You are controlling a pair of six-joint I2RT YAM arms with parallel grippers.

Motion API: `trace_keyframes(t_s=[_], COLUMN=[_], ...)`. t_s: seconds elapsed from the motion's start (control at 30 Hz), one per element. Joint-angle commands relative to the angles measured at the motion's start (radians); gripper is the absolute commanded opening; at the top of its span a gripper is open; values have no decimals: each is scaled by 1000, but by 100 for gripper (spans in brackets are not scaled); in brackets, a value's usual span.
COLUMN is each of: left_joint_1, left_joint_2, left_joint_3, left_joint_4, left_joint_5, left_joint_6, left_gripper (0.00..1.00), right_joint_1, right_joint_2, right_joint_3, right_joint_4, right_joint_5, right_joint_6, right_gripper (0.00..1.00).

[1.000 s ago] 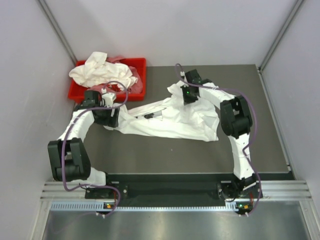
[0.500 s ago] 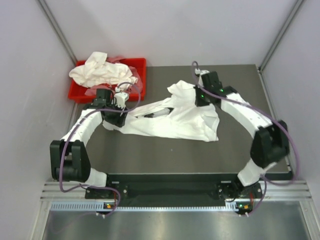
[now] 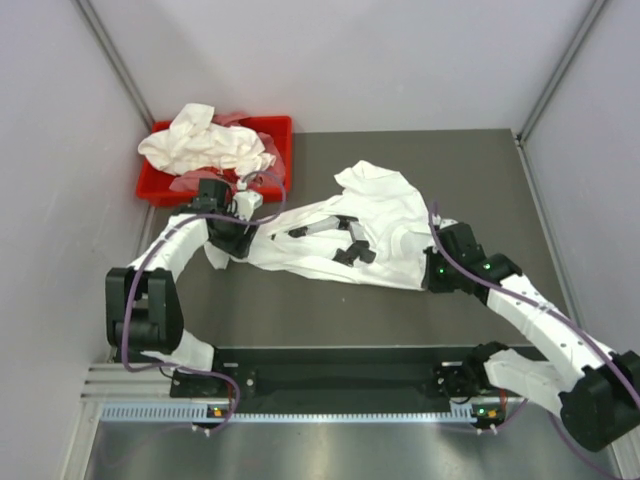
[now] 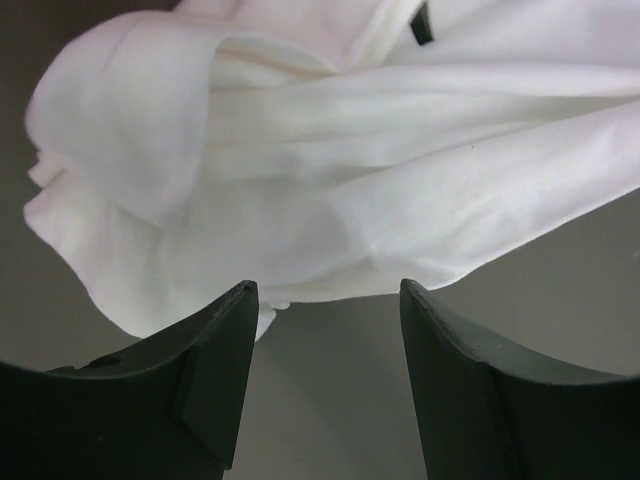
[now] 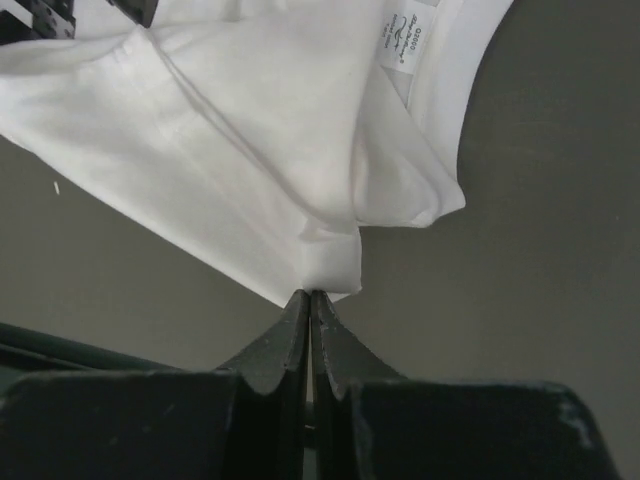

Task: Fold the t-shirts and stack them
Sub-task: Flatten the tshirt out

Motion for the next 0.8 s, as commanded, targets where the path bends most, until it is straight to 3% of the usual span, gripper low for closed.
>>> trace_keyframes(t_s=[0.0,0.23,0.3,0.47,0.6,0.67,0.7,0.77], left_joint_1=[-31,-35,-35,-37,-38,-46,-46,-45], left_joint_2=[-71,-118,-121,-114,-118,-122,-127,-151], left_joint_3=[-47,-138,-205,-242,-278,-285,-290,-297], left_joint_4=[-45,-5,82,245,288,271,262,236], left_joint_5=[56,-33,-137,-281,-272,-262,-245,-222], left_joint_6=[126,329,359,328,313,308,296,291], left_gripper=[65,65,64,63,44,7,0,0], right_joint_1=[11,-2,-21,-56,-99,-131,-162,-189], right_joint_2=[-55,-4,-6,24,18,-5,-15,-35], right_joint_3=[12,98,121,163,169,172,172,186], right_joint_4=[-15,-35,-32,-39,-50,-53,-52,-50], right_joint_5=[15,98,130,130,124,110,88,61], right_joint_6=[41,-6,-22,-60,-78,-89,-94,-106], right_gripper=[0,0,0,0,0,0,0,0])
